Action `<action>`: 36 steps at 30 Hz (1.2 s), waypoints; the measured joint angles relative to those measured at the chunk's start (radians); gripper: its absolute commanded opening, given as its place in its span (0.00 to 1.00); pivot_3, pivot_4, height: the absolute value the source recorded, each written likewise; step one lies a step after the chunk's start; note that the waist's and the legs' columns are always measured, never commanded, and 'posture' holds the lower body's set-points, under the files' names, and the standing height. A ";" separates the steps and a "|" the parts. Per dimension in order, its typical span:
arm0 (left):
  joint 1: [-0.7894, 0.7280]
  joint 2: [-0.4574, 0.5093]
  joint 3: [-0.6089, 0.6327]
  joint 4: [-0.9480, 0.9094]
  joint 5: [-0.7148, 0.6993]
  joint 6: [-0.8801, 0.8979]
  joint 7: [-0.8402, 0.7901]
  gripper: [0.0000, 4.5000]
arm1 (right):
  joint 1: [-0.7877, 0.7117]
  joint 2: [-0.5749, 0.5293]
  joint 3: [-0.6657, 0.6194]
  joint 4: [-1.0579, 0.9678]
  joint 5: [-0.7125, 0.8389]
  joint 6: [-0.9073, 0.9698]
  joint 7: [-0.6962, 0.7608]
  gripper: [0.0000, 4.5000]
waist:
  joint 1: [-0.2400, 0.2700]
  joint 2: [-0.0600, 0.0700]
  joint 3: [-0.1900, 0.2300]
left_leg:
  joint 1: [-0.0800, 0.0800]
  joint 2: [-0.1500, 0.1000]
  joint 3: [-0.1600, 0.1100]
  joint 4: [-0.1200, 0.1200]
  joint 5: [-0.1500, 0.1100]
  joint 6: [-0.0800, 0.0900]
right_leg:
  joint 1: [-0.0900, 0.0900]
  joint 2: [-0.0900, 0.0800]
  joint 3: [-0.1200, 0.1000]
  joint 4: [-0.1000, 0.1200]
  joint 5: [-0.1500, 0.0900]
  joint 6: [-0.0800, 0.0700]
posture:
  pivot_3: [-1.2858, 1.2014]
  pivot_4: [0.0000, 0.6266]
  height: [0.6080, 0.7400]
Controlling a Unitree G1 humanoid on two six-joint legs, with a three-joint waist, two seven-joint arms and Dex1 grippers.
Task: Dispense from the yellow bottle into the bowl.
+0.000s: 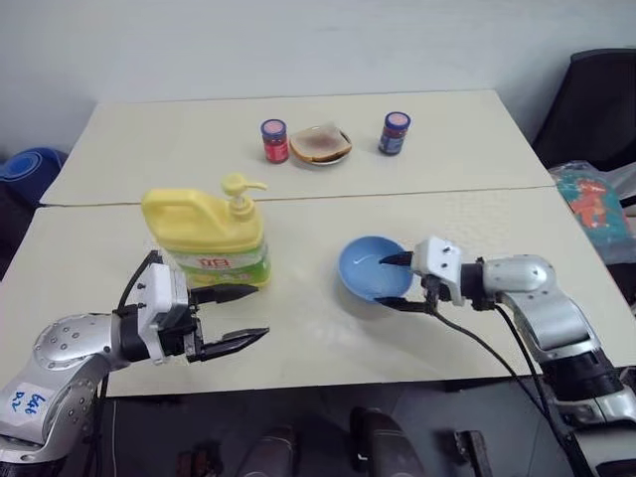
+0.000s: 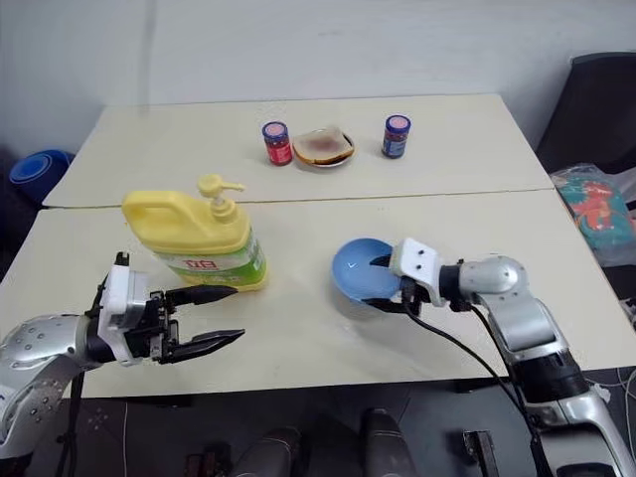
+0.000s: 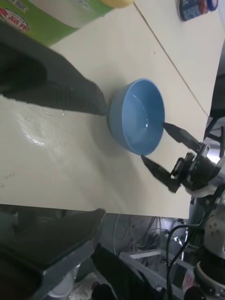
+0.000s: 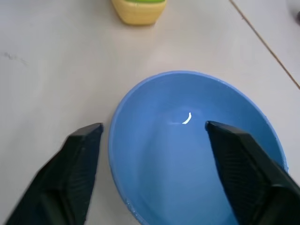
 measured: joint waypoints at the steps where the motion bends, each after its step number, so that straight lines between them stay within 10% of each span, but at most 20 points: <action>1: 0.001 -0.002 -0.001 0.006 0.006 -0.003 -0.001 0.99 | 0.023 0.000 -0.002 0.002 0.007 -0.007 0.007 1.00 | 0.001 0.000 0.000 | 0.000 0.000 0.000 0.000 0.000 0.000 | 0.000 0.000 0.000 0.000 0.000 0.000 | 0.52 0.24 1.00; 14: -0.021 0.001 -0.039 0.015 0.020 -0.020 -0.035 0.99 | 0.005 0.086 0.058 0.196 -0.080 -0.200 -0.019 1.00 | -0.012 0.000 0.000 | 0.001 0.000 0.001 0.000 0.000 0.000 | 0.000 0.001 0.001 0.001 0.001 0.000 | 0.52 0.24 1.00; 28: -0.001 0.004 0.001 0.012 -0.044 0.040 -0.021 1.00 | -0.069 0.114 0.113 0.267 -0.144 -0.304 -0.016 0.02 | -0.013 0.000 0.000 | 0.001 0.000 0.001 0.001 0.000 0.000 | 0.000 0.001 0.001 0.001 0.001 0.000 | 0.52 0.24 1.00; 36: -0.038 0.054 0.205 -0.079 -0.376 0.208 0.101 0.87 | -0.132 0.076 0.112 0.118 -0.092 -0.227 0.091 0.00 | -0.012 0.000 0.000 | 0.000 0.000 0.001 0.004 0.000 0.000 | 0.000 0.000 0.001 0.003 0.001 0.000 | 0.52 0.24 1.00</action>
